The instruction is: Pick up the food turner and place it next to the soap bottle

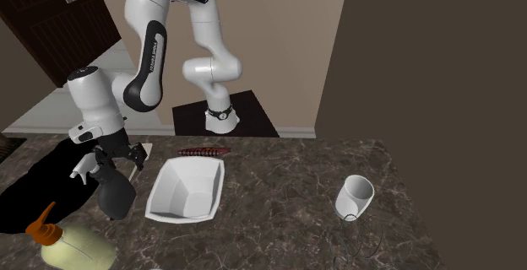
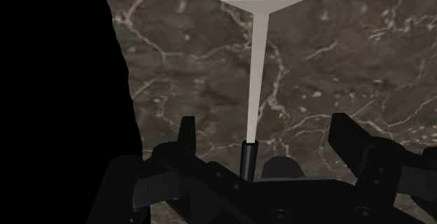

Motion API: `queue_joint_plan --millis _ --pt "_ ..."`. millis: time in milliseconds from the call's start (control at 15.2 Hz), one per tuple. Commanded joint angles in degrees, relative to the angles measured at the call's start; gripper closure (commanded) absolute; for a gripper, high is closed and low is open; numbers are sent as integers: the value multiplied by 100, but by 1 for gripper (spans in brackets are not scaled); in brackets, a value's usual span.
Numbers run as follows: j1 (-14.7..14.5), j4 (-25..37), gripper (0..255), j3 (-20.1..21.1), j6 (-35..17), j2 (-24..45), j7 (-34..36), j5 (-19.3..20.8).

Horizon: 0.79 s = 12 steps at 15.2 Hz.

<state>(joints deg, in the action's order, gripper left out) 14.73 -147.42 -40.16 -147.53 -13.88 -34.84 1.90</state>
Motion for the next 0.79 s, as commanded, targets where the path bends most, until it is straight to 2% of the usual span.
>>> queue_joint_plan --millis 0,198,726 --pt "116 31 0 95 221 -217 140 193" --pt "373 165 0 341 852 -758 406 550" --pt "379 165 0 347 852 -757 403 546"
